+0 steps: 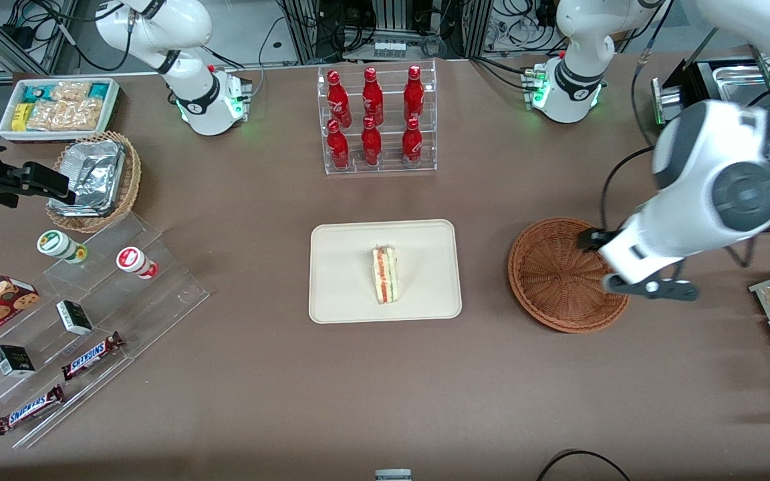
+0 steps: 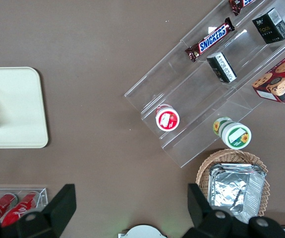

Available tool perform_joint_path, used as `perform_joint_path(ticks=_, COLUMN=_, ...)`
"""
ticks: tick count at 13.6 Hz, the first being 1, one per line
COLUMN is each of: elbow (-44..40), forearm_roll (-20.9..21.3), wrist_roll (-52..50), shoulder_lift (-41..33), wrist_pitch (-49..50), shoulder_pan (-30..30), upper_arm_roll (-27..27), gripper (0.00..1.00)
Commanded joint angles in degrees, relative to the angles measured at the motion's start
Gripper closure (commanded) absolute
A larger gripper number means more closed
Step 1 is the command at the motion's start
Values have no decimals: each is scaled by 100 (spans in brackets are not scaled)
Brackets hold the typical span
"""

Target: Place sandwich from basket to tray

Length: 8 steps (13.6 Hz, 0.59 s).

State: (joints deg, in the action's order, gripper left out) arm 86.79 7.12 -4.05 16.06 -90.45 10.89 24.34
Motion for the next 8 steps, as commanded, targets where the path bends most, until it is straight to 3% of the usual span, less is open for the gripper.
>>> perform_joint_path(ticks=1, elbow=206, forearm_roll=-361, wrist_roll=546, shoulder_lift=-559, wrist_pitch=220, shoulder_pan=-68, upper_arm_roll=-569, gripper=0)
perform_joint_path(ticks=5, elbow=206, forearm_roll=-396, wrist_roll=572, shoulder_lift=-1033, wrist_pitch=485, shoulder_pan=-937, upper_arm_roll=-1694, gripper=0)
perform_joint_path(ticks=8, elbow=206, forearm_roll=-572, wrist_roll=896, shoulder_lift=-1219, wrist_pitch=633, shoulder_pan=-930, upper_arm_roll=-1836, gripper=0)
